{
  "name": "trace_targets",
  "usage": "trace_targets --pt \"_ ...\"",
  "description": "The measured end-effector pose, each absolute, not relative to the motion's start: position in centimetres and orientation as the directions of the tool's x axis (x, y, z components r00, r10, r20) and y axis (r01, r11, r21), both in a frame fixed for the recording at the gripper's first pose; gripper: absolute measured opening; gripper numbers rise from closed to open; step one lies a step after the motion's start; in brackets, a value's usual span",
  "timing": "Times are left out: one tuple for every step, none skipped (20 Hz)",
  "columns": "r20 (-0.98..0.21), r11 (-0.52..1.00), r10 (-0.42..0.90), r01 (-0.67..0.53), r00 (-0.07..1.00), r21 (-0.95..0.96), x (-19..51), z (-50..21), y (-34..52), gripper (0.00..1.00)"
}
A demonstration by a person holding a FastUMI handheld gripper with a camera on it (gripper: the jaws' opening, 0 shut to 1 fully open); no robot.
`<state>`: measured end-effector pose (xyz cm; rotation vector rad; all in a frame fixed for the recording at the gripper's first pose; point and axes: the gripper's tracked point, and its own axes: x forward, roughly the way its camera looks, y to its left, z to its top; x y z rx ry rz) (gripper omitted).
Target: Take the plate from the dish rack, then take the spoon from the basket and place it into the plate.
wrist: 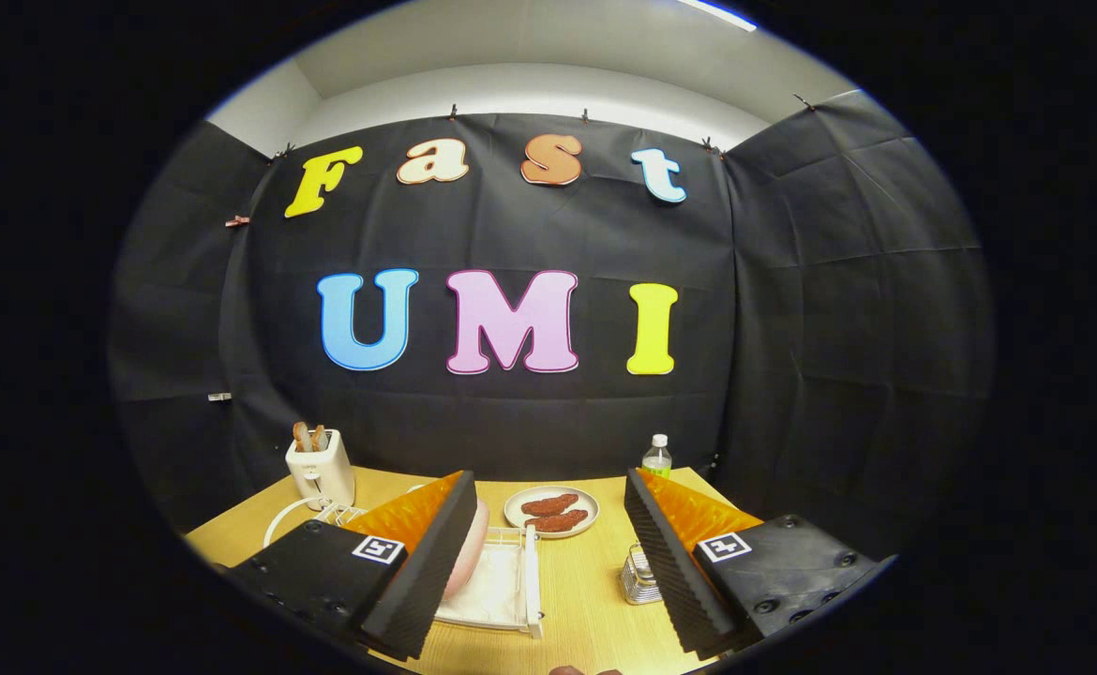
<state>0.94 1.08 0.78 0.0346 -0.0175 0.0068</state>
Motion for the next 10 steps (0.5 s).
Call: trace_targets --pt "0.014 0.999 0.012 -0.012 1.0 0.033 1.0 0.6 1.2 0.97" --pt "0.009 0.999 0.02 -0.02 1.0 0.032 1.1 0.5 1.4 0.97" --pt "0.001 0.999 0.028 -0.028 1.0 0.03 1.3 0.3 1.5 0.97" --pt "-0.009 0.999 0.035 -0.035 0.999 0.028 1.5 0.1 1.6 0.97" --pt "-0.015 0.999 0.044 -0.043 0.999 0.025 1.7 0.1 1.8 0.97" --pt "-0.019 0.999 0.05 -0.05 0.999 0.022 2.0 0.1 1.9 0.97" --pt "-0.028 0.998 0.058 -0.058 0.998 0.017 2.3 0.1 2.1 0.97" --pt "-0.044 0.998 0.067 -0.066 0.997 0.014 2.6 -0.2 2.3 0.97" --pt "-0.066 0.997 0.08 -0.08 0.995 0.013 2.9 -0.5 2.7 0.97" --pt "-0.083 0.996 0.093 -0.092 0.992 0.012 3.2 -0.7 3.2 0.97"
